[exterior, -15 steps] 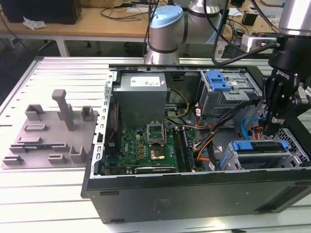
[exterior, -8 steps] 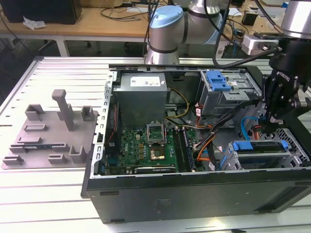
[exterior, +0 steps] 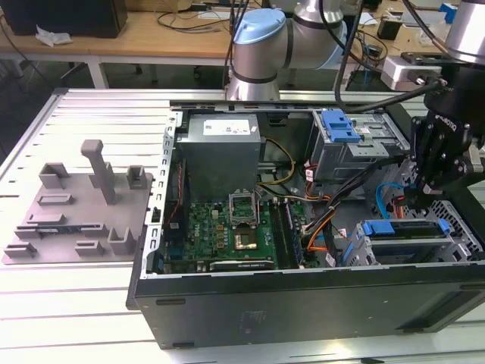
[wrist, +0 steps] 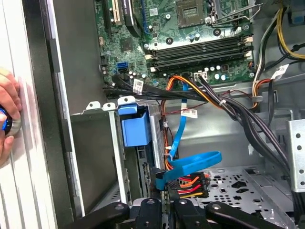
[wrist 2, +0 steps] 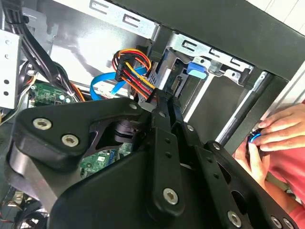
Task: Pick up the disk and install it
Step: 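Insert the first disk wire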
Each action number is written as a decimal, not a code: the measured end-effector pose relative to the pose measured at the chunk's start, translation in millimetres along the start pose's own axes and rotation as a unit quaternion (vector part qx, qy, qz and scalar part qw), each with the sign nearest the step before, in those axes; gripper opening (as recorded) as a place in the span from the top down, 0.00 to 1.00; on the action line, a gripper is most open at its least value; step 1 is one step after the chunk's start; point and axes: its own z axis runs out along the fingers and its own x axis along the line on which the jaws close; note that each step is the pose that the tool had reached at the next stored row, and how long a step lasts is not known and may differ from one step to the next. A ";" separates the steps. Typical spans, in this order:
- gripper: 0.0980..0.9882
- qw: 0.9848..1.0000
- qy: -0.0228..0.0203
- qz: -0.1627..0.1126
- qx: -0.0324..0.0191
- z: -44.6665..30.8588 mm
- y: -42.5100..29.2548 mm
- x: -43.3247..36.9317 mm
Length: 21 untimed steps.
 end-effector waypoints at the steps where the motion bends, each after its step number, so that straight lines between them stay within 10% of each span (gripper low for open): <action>1: 0.93 1.000 -0.005 -0.001 0.000 -0.5 -0.1 0.7; 6: 0.93 1.000 -0.018 -0.007 -0.001 -1.4 -0.5 4.0; 21: 0.93 1.000 -0.020 -0.009 -0.001 1.1 -5.4 15.3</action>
